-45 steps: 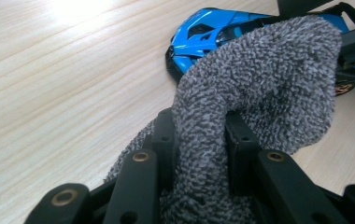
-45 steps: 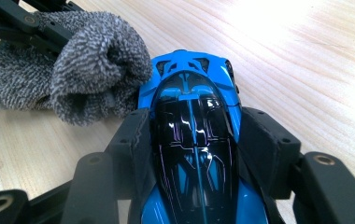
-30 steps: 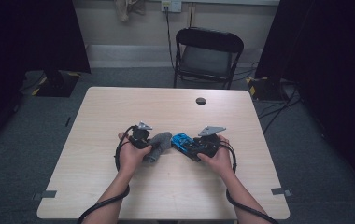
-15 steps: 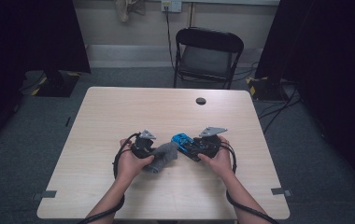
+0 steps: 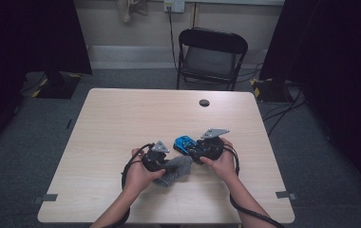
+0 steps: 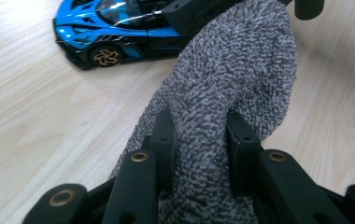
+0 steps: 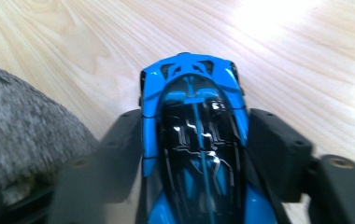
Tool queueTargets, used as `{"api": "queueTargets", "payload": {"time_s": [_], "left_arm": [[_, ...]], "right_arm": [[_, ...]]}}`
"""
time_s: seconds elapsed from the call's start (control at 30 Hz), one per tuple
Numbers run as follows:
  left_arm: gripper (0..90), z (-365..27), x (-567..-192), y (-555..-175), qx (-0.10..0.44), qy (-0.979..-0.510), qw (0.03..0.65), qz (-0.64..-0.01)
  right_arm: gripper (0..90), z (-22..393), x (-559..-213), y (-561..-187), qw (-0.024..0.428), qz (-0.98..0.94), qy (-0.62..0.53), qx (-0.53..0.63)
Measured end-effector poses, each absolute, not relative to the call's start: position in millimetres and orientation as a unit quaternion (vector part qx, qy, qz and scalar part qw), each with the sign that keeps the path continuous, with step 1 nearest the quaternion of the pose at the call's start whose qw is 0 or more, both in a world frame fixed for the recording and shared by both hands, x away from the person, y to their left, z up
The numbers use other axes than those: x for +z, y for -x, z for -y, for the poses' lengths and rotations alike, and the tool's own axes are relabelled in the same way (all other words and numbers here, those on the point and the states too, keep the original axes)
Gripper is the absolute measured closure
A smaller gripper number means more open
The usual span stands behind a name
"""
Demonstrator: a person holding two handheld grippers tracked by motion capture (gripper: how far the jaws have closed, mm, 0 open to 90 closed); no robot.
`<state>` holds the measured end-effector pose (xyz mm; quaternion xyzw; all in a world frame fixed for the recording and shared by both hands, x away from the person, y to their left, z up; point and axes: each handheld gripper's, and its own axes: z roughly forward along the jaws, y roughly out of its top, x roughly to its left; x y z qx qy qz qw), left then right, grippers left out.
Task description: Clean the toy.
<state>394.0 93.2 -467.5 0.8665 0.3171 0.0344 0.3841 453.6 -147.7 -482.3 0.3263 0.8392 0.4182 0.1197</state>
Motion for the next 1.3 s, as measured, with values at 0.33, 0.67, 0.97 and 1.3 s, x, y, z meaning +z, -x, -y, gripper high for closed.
{"api": "queueTargets", "payload": {"time_s": [0.33,0.67,0.97,1.3], "left_arm": [[67.8,-83,-471,-389,0.026,-0.872,0.391,-0.294],[67.8,-69,-468,-384,0.022,-0.877,0.395,-0.275],[57.9,-53,-470,-380,0.024,-0.879,0.399,-0.259],[28.9,-59,-465,-381,0.037,-0.880,0.396,-0.261]], "right_arm": [[26.4,156,-479,-455,0.110,-0.839,-0.332,0.416],[25.5,169,-467,-453,0.113,-0.836,-0.332,0.422],[25.4,171,-461,-447,0.107,-0.837,-0.321,0.429],[25.2,172,-462,-443,0.091,-0.839,-0.312,0.436]]}}
